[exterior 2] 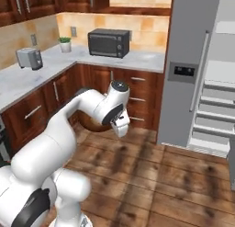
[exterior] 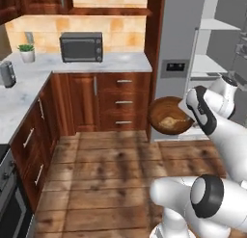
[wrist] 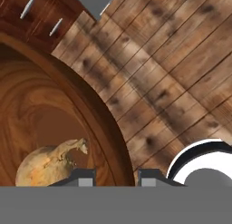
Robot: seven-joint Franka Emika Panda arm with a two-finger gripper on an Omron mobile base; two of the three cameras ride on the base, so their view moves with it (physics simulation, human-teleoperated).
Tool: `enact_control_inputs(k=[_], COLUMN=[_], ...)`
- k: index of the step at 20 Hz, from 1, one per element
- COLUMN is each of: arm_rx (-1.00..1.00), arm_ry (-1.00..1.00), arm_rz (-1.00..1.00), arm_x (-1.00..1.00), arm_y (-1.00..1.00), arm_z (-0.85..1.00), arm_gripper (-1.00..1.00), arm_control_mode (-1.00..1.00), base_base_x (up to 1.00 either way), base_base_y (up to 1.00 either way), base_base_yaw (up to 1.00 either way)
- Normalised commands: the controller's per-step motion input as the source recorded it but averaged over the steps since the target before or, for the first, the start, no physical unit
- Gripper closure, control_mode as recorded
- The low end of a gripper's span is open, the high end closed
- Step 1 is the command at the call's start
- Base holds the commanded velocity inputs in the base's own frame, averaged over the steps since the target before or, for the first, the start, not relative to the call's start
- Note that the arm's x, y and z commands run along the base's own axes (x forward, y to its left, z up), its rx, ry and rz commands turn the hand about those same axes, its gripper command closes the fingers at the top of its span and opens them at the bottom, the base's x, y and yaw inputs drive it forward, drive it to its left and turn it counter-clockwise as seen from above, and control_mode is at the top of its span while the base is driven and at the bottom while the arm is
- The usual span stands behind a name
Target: Move the mug from next to the sink to the open cabinet. Then, move the bowl with the onion to the fridge to clear the area for faucet cleaning.
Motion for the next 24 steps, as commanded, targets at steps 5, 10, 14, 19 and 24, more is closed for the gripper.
enact_control_inputs(k=[5, 10, 14, 19, 24], arm_rx=[0.0, 0.0, 0.0, 0.0, 0.0], arm_ry=[0.0, 0.0, 0.0, 0.0, 0.0], arm_rz=[0.0, 0.0, 0.0, 0.0, 0.0], arm_x=[0.0, 0.0, 0.0, 0.0, 0.0], arm_y=[0.0, 0.0, 0.0, 0.0, 0.0], arm_z=[0.0, 0.0, 0.0, 0.0, 0.0], arm_gripper=[1.0, 1.0, 1.0, 1.0, 1.0], arm_control_mode=[1.0, 1.0, 1.0, 1.0, 1.0], base_base_x=[1.0, 1.0, 1.0, 1.0, 0.85], base_base_y=[-0.45, -0.44, -0.61, -0.43, -0.22], base_base_yaw=[-0.33, -0.4, -0.36, -0.11, 0.0])
